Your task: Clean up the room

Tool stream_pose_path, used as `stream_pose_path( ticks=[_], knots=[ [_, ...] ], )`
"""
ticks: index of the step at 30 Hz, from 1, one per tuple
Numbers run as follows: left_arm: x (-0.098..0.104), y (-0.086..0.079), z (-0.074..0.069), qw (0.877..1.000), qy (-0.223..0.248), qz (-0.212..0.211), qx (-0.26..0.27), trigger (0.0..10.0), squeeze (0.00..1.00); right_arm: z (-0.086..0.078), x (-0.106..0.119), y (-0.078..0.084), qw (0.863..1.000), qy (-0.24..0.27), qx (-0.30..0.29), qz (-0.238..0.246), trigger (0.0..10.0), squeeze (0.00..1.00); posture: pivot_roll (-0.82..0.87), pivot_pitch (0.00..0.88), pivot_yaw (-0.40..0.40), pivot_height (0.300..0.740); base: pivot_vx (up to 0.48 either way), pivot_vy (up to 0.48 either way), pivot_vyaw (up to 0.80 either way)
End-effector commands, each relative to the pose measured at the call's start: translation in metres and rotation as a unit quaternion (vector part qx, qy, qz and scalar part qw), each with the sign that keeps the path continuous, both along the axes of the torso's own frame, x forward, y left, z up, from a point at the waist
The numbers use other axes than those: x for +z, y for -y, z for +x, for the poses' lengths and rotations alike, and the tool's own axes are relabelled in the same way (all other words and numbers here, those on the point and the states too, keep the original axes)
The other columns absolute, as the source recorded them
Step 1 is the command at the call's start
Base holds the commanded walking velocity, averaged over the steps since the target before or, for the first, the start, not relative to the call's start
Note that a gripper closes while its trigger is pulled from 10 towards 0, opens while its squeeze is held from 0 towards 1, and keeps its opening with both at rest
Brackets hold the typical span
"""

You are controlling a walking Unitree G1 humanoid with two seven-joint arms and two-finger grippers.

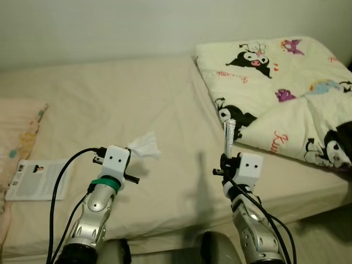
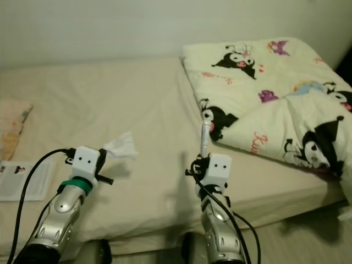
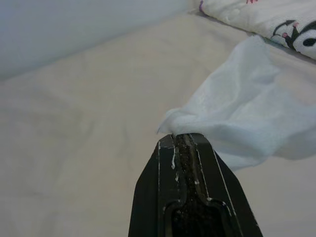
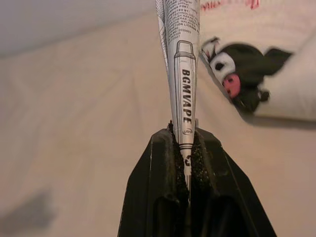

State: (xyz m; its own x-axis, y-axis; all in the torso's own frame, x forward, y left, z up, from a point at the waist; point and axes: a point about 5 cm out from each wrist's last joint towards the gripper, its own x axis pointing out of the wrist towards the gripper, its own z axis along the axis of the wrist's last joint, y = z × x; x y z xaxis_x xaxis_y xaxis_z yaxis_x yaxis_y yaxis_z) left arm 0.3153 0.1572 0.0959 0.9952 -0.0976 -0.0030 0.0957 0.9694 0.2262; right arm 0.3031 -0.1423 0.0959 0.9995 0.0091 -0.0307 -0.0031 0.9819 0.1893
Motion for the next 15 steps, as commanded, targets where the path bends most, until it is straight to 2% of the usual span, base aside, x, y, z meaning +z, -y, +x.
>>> stream_pose_path(
  ticks=[1,15],
  knots=[
    [-0.0077,-0.0013,-0.0038,1.000,-0.020,0.006,0.002,10.0,0.00,-0.0001,-0.0025,0.0000,1.000,-0.003,-0.001,0.002,10.0,0.00,0.04,0.000,0.073,0.670,0.000,0.000,0.00],
    [-0.0042,-0.0048,-0.0036,1.000,-0.023,0.005,0.007,10.0,0.00,0.0048,0.0005,-0.0015,1.000,0.005,0.006,-0.002,10.0,0.00,0.05,0.000,0.073,0.740,0.000,0.000,0.00]
  ],
)
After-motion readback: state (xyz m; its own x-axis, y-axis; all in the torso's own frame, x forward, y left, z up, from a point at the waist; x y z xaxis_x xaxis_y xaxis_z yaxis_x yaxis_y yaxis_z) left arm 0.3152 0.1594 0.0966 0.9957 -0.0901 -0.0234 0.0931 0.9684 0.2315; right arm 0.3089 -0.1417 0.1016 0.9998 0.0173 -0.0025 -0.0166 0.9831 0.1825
